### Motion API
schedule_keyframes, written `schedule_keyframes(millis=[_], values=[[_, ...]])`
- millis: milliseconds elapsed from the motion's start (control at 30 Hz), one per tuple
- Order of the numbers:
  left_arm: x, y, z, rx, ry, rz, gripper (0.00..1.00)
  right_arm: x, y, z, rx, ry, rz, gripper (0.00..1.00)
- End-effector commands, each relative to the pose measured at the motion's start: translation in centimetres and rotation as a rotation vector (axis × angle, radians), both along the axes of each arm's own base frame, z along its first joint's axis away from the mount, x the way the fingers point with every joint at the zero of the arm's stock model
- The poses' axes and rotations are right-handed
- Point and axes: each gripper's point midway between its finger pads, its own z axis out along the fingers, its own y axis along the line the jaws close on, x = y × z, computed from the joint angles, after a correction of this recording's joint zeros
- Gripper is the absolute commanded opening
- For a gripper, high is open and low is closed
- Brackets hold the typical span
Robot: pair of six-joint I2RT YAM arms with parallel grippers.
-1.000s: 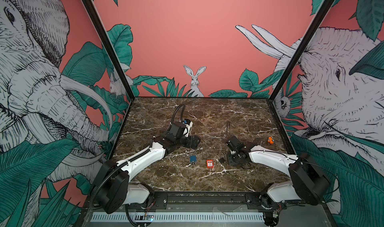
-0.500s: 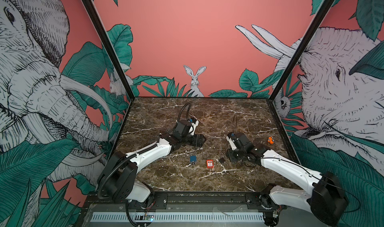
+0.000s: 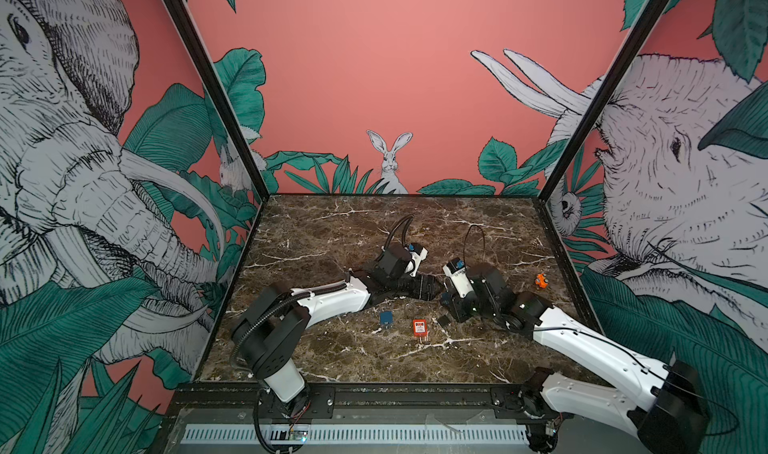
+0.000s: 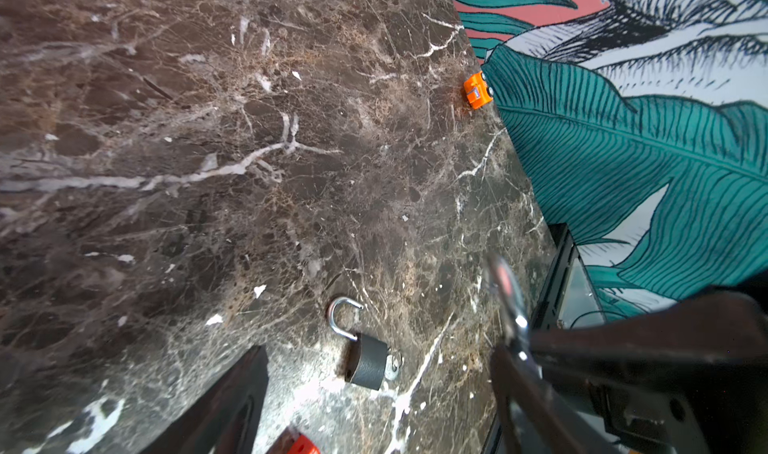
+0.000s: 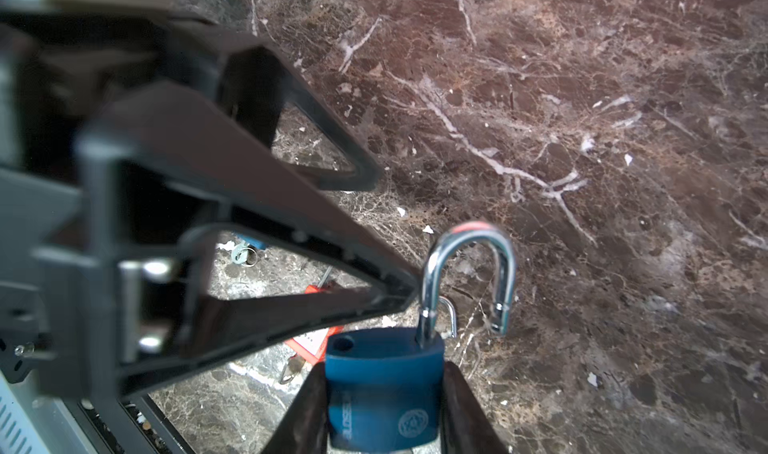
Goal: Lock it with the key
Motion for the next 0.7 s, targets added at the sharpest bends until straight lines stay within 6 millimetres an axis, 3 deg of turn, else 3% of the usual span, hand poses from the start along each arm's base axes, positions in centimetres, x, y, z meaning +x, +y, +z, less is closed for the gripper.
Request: schedule_keyframes(millis=[0,200,500,667], values=[[0.5,-2.3,3.6,-0.127,-0.031,-0.011,0.84,0.1,2.0,2.1,0.046,-0.054,0.062,0.28],[0.5,-2.4,4.2,-0.154,-0.034,-0.012,0.82,0.7,1.7,1.3,-0.002,-0.054,0.026,0.27],[0.5,-0.4,3.4,-0.050,-0.083,0.023,0.83,1.0,1.1,1.2,-0.022,-0.063,-0.004,0.25],[0.2,0.7,4.3,-0.026,-0.143,0.013,0.89,0.5,0.9,1.0,-0.025,-0.053,0.009,0.25]])
